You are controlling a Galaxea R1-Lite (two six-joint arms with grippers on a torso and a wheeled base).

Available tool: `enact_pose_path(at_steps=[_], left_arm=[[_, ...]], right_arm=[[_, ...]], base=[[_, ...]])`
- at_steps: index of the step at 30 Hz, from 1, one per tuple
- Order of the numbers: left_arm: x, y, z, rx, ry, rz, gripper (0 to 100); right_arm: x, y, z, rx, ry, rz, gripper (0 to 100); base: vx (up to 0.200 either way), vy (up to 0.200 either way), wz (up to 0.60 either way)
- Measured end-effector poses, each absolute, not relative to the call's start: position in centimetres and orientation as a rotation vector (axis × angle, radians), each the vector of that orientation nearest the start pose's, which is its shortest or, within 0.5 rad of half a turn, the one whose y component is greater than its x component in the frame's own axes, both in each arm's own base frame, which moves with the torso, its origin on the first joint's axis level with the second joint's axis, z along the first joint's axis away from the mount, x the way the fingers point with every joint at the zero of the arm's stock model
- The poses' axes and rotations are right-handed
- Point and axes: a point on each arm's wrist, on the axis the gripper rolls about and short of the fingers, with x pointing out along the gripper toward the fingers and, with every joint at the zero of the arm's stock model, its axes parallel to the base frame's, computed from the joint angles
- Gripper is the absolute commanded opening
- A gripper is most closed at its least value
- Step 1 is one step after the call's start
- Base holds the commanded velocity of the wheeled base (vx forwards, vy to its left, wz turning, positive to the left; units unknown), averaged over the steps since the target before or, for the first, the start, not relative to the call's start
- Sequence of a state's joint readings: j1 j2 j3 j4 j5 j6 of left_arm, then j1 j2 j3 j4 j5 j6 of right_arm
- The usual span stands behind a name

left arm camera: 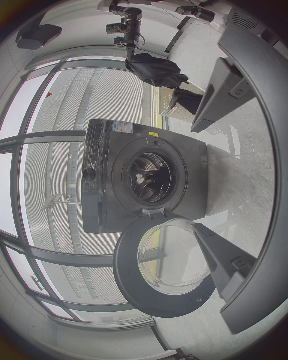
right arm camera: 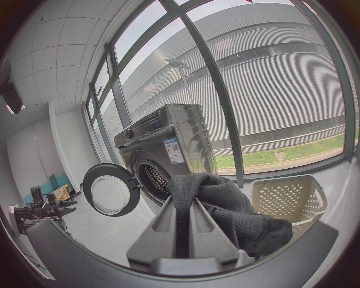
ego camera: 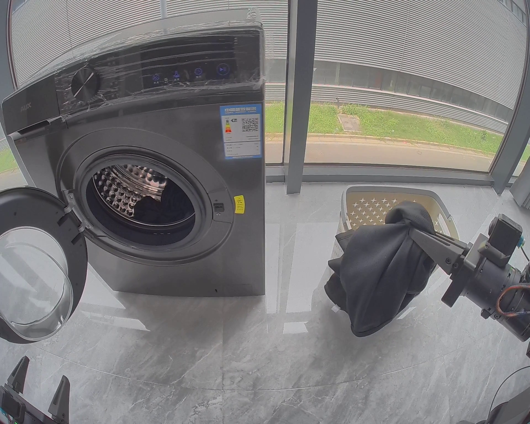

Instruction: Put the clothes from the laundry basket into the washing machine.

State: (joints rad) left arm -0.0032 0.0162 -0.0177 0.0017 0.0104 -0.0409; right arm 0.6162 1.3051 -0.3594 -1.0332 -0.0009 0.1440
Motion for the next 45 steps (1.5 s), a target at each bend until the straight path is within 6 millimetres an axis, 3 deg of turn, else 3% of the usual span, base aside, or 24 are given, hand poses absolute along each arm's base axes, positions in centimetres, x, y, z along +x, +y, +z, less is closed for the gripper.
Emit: enact_pose_path(at_steps=[13, 37, 45], left_arm=[[-2.3, 0.0, 8.1, -0.041, 0.000, 0.007, 100], [-2.3, 0.0, 8.0, -0.041, 0.002, 0.007, 100], [-2.3, 0.0, 8.0, -0.041, 0.002, 0.006, 100]], right_arm=[[15.7, 10.5, 19.9, 0.163, -0.034, 0.592, 0], [16.7, 10.3, 19.1, 0.152, 0.005, 0.552, 0], [16.7, 10.3, 19.0, 0.152, 0.006, 0.552, 0]], base=[[0.000, 0.200, 0.00], [-0.050, 0.000, 0.00], [0.000, 0.200, 0.00]])
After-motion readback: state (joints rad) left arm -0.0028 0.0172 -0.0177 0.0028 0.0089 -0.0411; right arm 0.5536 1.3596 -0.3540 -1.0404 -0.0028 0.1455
